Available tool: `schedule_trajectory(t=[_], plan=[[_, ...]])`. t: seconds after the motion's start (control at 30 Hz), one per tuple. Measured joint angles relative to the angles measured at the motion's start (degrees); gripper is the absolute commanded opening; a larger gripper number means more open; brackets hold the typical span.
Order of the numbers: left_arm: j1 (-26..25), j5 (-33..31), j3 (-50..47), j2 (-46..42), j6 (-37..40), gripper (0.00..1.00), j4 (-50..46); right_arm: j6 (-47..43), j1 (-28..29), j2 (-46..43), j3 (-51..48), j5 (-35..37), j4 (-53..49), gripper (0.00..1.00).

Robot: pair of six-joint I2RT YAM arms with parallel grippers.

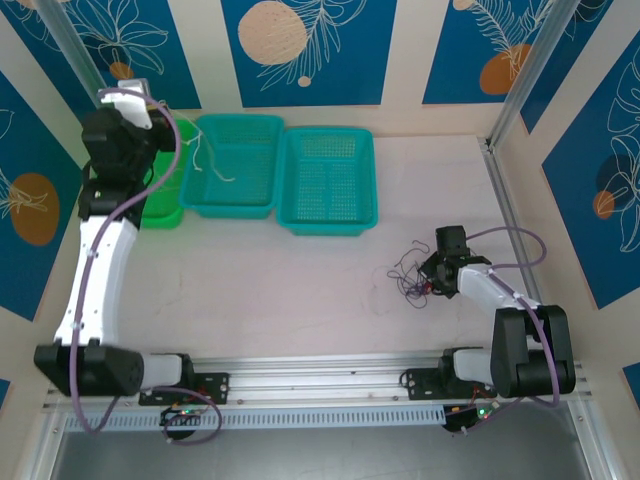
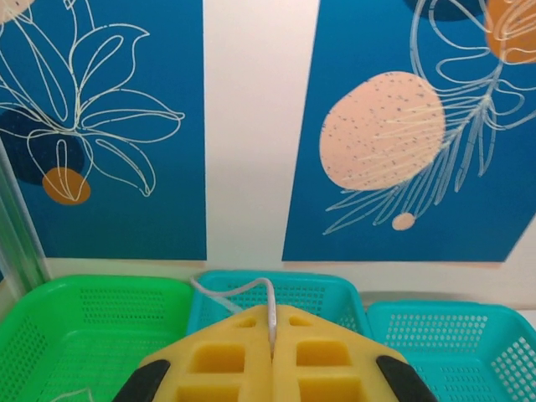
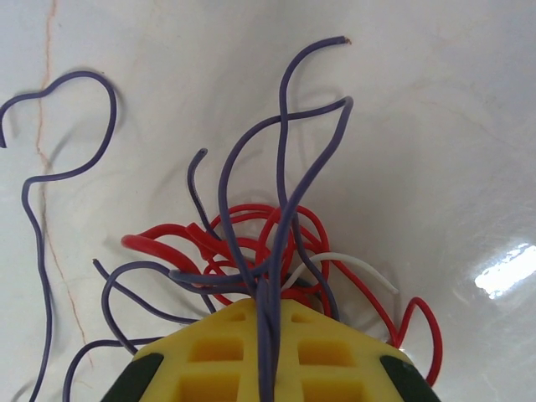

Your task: Untangle the cables

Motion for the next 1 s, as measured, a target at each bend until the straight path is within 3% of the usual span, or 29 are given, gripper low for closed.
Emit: schedule_trajectory(t=[0.4, 0.73, 0.8, 0.9, 1.0], plan=[[10.84, 7.76, 12.66, 16.83, -2.67, 0.00, 1.46, -0.20, -0.44, -0.02, -0.17, -1.01, 0.52, 0.04], [16.55, 8.13, 9.14, 25.16, -3.56, 0.00, 3.52, -0.20, -0.57, -0.02, -0.26, -1.18, 0.66, 0.04], [17.44, 8.15, 7.89, 27.04, -3.69, 0.13, 3.58, -0.20, -0.66, -0.02, -0.26, -1.25, 0.66, 0.04], [18.73, 8.57, 6.56, 29.27, -5.09, 0.49, 3.87, -0.20, -0.70, -0.02, -0.26, -1.29, 0.66, 0.04], [19.39, 9.46, 5.70, 29.46, -6.95, 0.64, 3.98, -0.20, -0.70, -0.02, -0.26, -1.29, 0.66, 0.04]])
